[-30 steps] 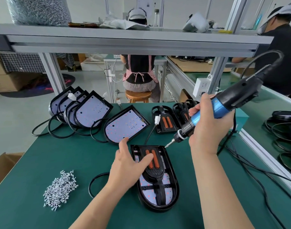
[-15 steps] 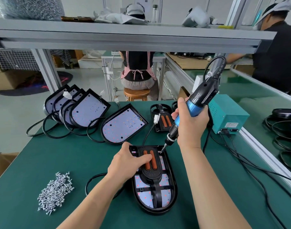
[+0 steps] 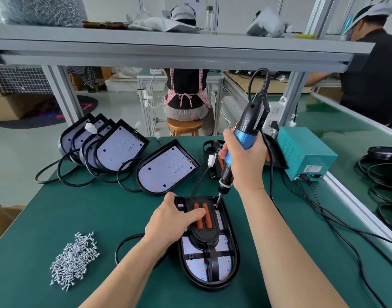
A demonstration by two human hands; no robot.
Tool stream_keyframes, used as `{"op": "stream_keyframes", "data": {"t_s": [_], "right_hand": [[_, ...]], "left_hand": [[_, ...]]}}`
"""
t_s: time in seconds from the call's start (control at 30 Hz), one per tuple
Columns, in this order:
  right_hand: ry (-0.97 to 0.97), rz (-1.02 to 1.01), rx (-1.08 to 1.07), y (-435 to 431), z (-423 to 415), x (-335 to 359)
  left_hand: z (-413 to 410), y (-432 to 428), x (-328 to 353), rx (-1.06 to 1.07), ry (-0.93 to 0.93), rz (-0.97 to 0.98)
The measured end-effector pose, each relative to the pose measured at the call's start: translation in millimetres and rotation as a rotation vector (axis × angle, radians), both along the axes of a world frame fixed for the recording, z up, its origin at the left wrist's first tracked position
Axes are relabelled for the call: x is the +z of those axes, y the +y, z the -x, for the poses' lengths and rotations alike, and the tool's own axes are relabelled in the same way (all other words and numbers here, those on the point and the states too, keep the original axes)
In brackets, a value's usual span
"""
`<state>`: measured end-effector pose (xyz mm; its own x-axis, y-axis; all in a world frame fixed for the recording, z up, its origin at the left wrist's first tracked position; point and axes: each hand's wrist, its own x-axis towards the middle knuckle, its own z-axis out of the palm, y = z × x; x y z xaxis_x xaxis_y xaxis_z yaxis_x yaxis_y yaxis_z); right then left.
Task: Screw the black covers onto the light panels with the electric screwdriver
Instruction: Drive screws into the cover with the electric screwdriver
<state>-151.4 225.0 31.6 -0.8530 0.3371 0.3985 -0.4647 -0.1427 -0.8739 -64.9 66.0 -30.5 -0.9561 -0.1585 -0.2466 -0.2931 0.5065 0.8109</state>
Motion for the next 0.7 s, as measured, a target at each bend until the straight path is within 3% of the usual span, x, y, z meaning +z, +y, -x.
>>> {"op": "stream_keyframes", "data": {"t_s": [0.5,0.7], "right_hand": [[0.023,-0.127,0.048,-8.5,2.9,-3.5],[0.037,-0.125,0.197,-6.6,-1.6,-0.5]], "left_hand": [[3.2,-1.6,-6.2,0.001,0.022,-0.009],[3.6,-2.6,-1.9,-0.009,0.014,-0.012]]}}
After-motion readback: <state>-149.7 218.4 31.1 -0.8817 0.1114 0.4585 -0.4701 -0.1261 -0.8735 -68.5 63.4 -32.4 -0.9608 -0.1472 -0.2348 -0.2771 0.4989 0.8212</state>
